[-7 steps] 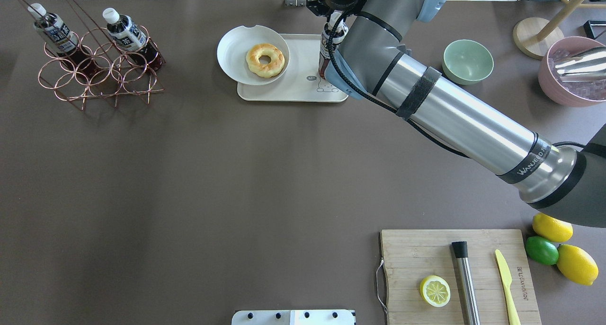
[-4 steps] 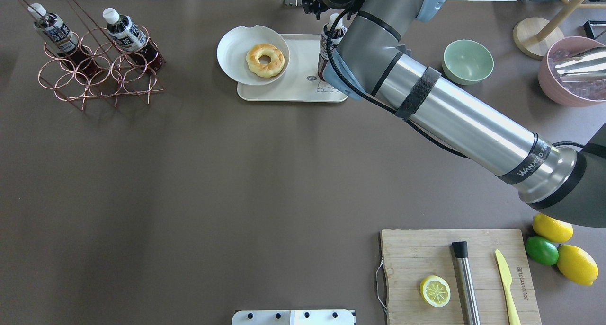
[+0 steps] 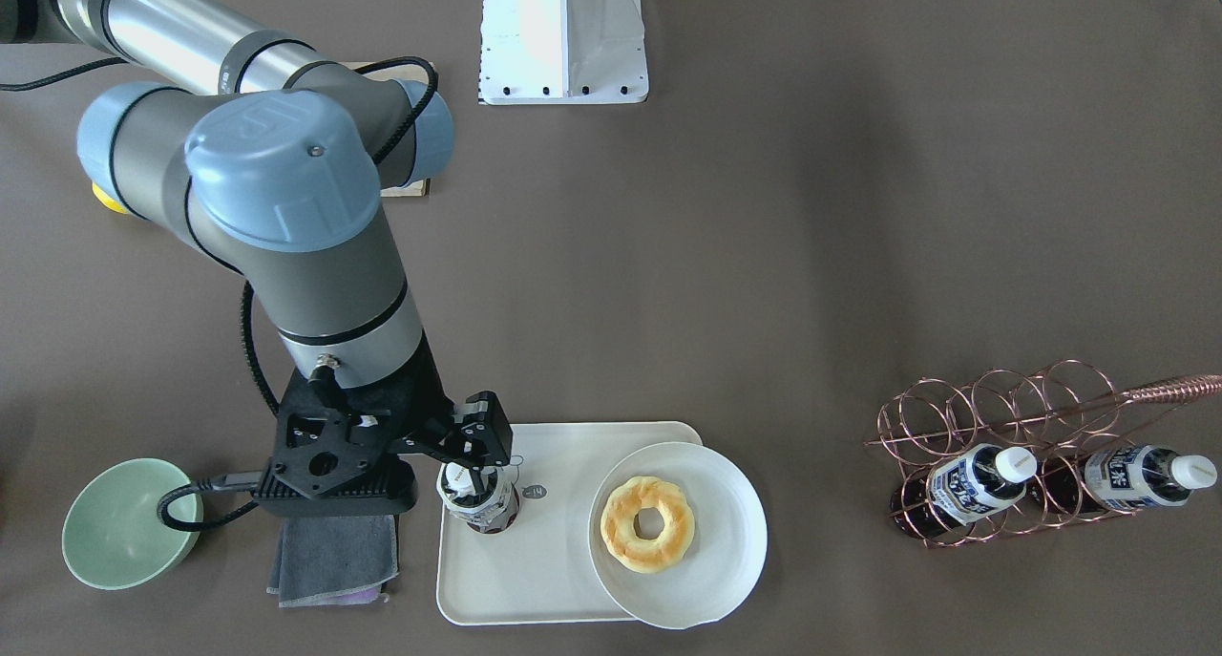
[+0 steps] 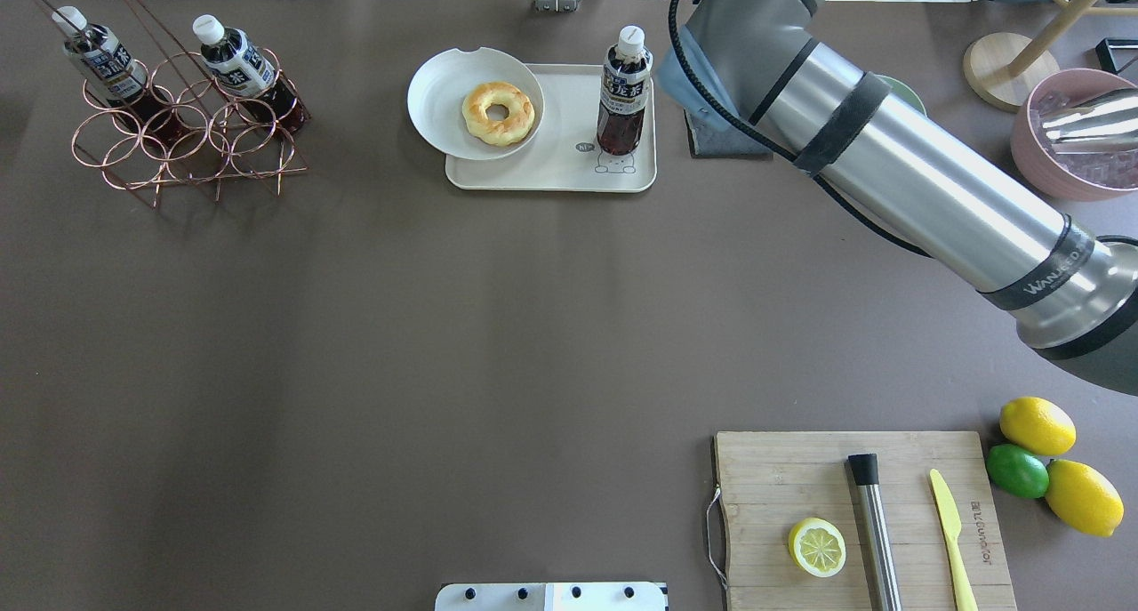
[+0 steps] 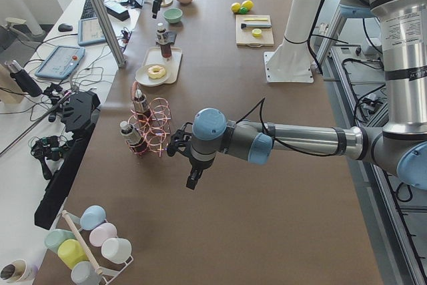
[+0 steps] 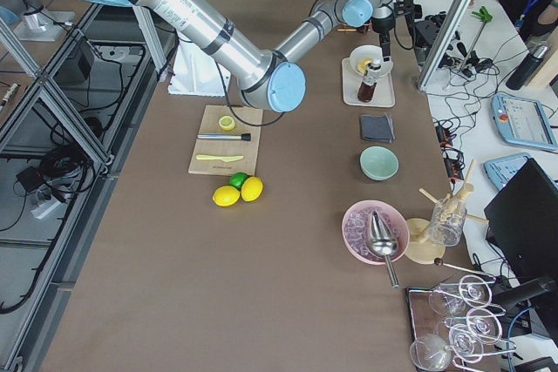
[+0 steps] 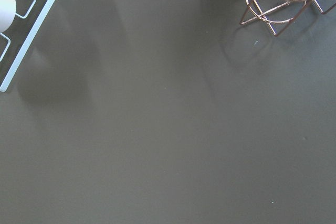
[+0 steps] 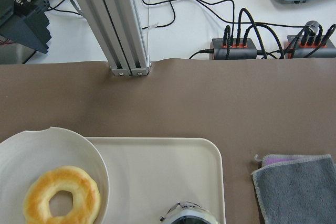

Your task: Place tea on tray

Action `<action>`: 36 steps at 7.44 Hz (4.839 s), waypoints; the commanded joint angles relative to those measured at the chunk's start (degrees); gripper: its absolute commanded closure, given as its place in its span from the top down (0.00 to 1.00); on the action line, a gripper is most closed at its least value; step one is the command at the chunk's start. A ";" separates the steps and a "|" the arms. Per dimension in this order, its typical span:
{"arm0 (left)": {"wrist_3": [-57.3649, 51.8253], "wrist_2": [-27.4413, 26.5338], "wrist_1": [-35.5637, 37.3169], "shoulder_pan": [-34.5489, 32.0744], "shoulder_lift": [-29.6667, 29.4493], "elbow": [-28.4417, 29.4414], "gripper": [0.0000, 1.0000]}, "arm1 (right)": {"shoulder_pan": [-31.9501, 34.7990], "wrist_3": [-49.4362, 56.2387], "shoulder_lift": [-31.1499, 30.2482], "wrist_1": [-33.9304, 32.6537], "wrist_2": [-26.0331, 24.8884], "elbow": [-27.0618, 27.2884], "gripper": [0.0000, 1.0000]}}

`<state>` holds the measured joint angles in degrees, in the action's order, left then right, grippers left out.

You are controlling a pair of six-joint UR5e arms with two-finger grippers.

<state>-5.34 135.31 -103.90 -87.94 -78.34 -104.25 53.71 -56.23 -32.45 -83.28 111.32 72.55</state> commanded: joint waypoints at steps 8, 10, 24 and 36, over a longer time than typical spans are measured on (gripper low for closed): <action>-4.66 1.09 6.60 -1.87 1.51 3.44 0.99 | 29.14 51.86 -59.26 -9.44 18.84 33.37 1.00; -4.85 0.93 6.34 -2.23 1.97 3.53 0.99 | 32.50 54.39 -64.82 -9.45 18.93 30.48 1.00; -4.94 1.19 5.37 -5.92 4.08 7.40 0.99 | 35.06 54.12 -66.95 -8.75 21.65 27.92 1.00; -4.94 1.10 5.46 -6.01 4.08 7.57 0.99 | 35.06 53.86 -67.92 -8.83 21.48 27.56 1.00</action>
<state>-10.22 136.45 -98.45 -93.89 -74.27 -96.73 88.77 -2.36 -100.28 -92.04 132.80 100.11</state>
